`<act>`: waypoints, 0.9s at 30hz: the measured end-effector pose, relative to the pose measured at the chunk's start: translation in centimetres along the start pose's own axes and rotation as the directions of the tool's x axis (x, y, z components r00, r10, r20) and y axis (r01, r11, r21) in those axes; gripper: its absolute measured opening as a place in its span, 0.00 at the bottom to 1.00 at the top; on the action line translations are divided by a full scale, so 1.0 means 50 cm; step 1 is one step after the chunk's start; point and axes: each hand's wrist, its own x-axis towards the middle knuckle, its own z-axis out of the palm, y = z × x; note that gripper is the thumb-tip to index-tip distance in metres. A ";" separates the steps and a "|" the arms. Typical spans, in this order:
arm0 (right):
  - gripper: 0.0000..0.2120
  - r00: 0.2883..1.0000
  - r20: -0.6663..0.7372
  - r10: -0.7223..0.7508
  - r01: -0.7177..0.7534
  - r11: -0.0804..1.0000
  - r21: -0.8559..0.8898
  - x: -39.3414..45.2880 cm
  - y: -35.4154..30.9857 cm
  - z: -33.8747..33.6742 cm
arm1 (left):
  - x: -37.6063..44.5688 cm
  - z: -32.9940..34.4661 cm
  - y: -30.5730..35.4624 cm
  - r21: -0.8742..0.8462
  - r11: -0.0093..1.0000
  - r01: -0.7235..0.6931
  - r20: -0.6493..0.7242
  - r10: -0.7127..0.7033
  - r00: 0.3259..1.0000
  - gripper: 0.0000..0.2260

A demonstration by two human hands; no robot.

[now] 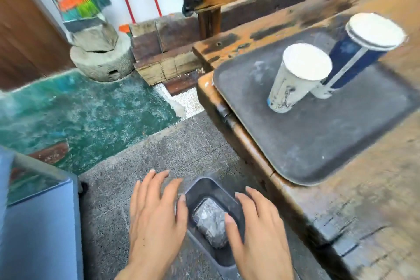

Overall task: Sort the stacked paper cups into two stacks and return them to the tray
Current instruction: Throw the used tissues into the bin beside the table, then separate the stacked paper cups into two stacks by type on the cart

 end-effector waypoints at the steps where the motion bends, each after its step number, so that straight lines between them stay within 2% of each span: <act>1: 0.22 1.000 -0.011 -0.011 0.011 1.000 0.003 0.002 -0.015 -0.037 | 0.005 -0.035 0.021 -0.003 1.000 -0.007 -0.011 0.007 1.000 0.17; 6: 0.23 0.992 -0.119 -0.050 0.053 0.998 0.027 0.008 -0.068 -0.253 | 0.029 -0.228 0.148 0.044 0.997 -0.066 -0.055 0.068 0.996 0.13; 10: 0.22 0.977 -0.208 -0.044 0.055 0.998 0.043 0.012 -0.090 -0.416 | 0.016 -0.374 0.240 0.073 0.996 -0.055 -0.051 0.059 0.997 0.18; 12: 0.22 0.966 -0.250 -0.060 0.069 0.997 0.029 0.012 -0.098 -0.486 | 0.002 -0.436 0.283 0.108 0.994 -0.008 0.008 0.007 1.000 0.21; 16: 0.22 0.951 -0.295 -0.095 0.107 0.994 0.023 0.012 -0.111 -0.608 | -0.031 -0.536 0.336 0.137 0.990 0.030 -0.039 -0.025 0.999 0.23; 21: 0.27 0.930 -0.288 -0.227 0.239 0.971 0.008 0.044 -0.149 -0.713 | -0.069 -0.628 0.336 0.114 0.978 0.177 -0.200 -0.152 0.968 0.24; 24: 0.29 0.899 -0.251 -0.360 0.365 0.930 -0.027 0.069 -0.209 -0.740 | -0.093 -0.681 0.308 0.109 0.946 0.304 -0.298 -0.261 0.918 0.23; 27: 0.28 0.837 -0.232 -0.496 0.504 0.863 -0.030 0.074 -0.290 -0.737 | -0.134 -0.734 0.270 0.081 0.896 0.437 -0.381 -0.377 0.844 0.22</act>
